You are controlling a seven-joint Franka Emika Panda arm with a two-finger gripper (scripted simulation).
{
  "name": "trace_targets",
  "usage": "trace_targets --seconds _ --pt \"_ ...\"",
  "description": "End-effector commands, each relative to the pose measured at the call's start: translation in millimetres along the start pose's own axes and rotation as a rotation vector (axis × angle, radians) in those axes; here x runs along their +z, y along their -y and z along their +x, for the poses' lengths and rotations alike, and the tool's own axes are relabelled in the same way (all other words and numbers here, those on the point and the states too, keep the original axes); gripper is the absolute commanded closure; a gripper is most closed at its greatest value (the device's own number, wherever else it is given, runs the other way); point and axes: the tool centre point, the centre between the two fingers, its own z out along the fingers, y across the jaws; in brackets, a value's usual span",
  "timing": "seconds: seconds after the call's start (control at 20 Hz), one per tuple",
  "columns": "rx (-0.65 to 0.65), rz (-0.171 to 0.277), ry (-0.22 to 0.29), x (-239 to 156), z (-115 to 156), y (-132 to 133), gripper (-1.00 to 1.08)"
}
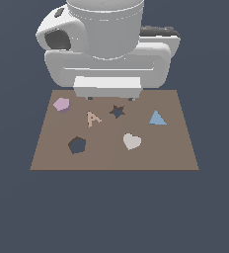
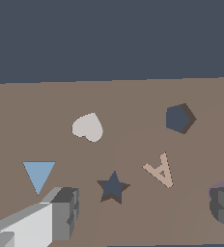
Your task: Insert a designated object into the corresponding slot on a board.
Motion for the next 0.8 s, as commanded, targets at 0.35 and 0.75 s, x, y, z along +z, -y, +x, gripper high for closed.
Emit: trace_targets --seconds 0.35,0.75 --pt "0.051 -0.002 0.002 5.8 1.2 -9.3 -0.92" --pt "0.238 -0.009 0.008 27.0 1.5 -43.9 -0.92"
